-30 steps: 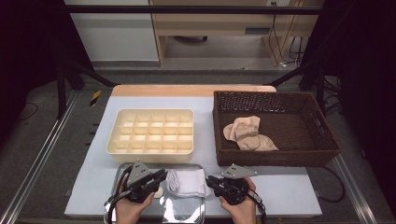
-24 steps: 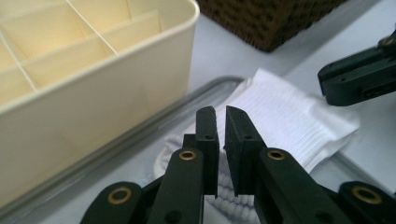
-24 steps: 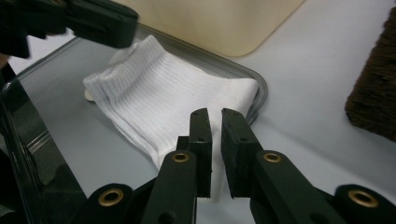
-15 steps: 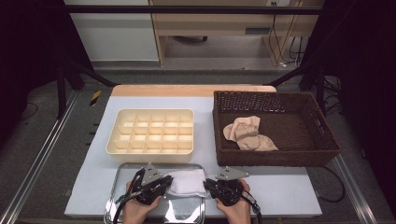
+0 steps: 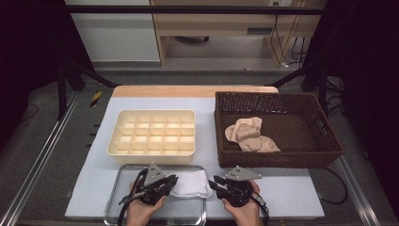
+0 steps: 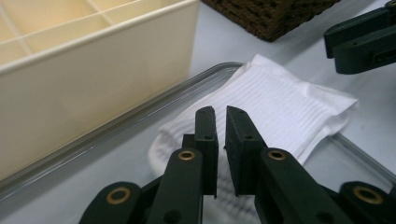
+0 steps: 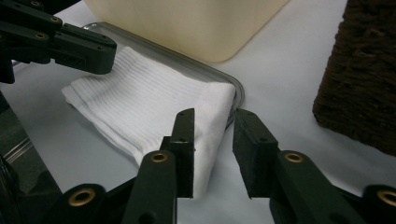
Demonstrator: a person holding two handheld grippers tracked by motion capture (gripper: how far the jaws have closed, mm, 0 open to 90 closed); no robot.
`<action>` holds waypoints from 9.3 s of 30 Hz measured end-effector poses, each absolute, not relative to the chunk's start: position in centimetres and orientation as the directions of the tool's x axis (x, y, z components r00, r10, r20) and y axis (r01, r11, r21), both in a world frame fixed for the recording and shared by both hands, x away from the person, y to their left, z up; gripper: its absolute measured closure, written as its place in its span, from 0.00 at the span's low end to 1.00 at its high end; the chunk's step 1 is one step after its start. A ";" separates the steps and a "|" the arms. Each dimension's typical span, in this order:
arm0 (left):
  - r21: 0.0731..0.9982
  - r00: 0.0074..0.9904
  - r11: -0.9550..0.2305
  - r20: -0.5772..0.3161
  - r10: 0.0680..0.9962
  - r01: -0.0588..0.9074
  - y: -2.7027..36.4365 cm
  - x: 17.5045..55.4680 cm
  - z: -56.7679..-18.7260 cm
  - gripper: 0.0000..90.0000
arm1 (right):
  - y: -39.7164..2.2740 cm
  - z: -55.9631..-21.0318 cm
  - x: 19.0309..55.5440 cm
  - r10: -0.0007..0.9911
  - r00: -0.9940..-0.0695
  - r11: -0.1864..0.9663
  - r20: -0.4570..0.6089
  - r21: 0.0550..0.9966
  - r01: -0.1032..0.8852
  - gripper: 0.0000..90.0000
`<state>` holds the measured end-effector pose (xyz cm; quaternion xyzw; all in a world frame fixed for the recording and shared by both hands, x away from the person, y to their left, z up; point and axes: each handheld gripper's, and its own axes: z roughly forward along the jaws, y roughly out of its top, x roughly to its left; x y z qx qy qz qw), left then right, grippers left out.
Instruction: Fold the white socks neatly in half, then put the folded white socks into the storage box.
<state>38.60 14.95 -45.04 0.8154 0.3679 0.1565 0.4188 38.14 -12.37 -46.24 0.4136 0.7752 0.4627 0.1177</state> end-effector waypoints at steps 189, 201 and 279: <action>0.804 0.701 -0.266 -0.242 0.671 0.532 17.6 36.8 -43.3 0.77 | -8.8 -45.0 37.5 0.616 -0.743 0.245 0.260 0.834 0.495 0.93; 0.829 0.688 -0.252 -0.203 0.697 0.500 19.1 38.6 -41.8 0.77 | -14.3 -45.6 38.7 0.756 -0.633 0.219 0.168 0.846 0.486 0.83; 0.763 0.486 -0.274 -0.058 0.872 0.585 29.9 48.2 -40.2 0.77 | -18.8 -46.5 38.4 0.838 -0.537 0.243 0.099 0.812 0.530 0.73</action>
